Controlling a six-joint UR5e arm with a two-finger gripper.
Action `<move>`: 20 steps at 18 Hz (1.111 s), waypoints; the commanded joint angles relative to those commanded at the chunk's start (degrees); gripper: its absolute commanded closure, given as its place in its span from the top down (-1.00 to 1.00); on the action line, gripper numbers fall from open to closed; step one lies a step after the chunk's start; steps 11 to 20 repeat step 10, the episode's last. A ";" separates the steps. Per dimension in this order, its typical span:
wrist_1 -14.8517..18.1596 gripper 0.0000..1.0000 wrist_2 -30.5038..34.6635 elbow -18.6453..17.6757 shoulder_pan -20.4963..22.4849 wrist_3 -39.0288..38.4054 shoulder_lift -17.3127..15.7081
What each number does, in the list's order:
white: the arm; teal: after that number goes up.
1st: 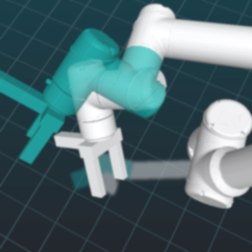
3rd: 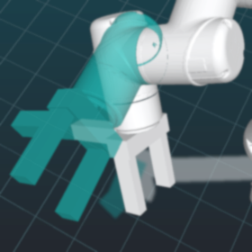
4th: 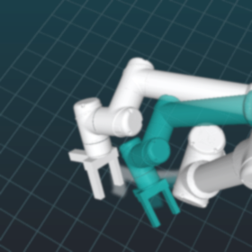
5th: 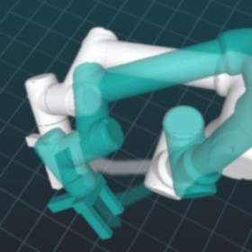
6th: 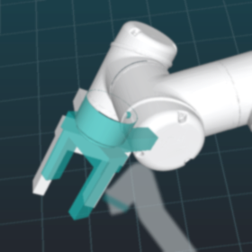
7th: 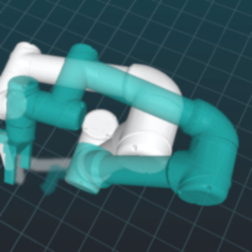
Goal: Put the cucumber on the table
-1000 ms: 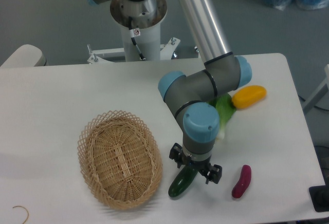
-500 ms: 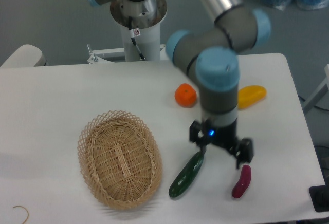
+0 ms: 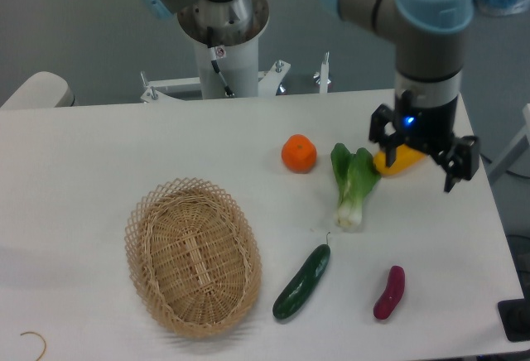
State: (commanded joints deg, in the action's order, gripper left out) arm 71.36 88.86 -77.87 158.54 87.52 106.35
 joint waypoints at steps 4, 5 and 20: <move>2.03 1.00 -1.40 0.09 3.70 5.99 -0.70; 2.12 1.00 -1.76 0.00 4.58 6.43 -0.88; 1.77 1.00 -2.20 -0.70 5.72 6.70 -0.88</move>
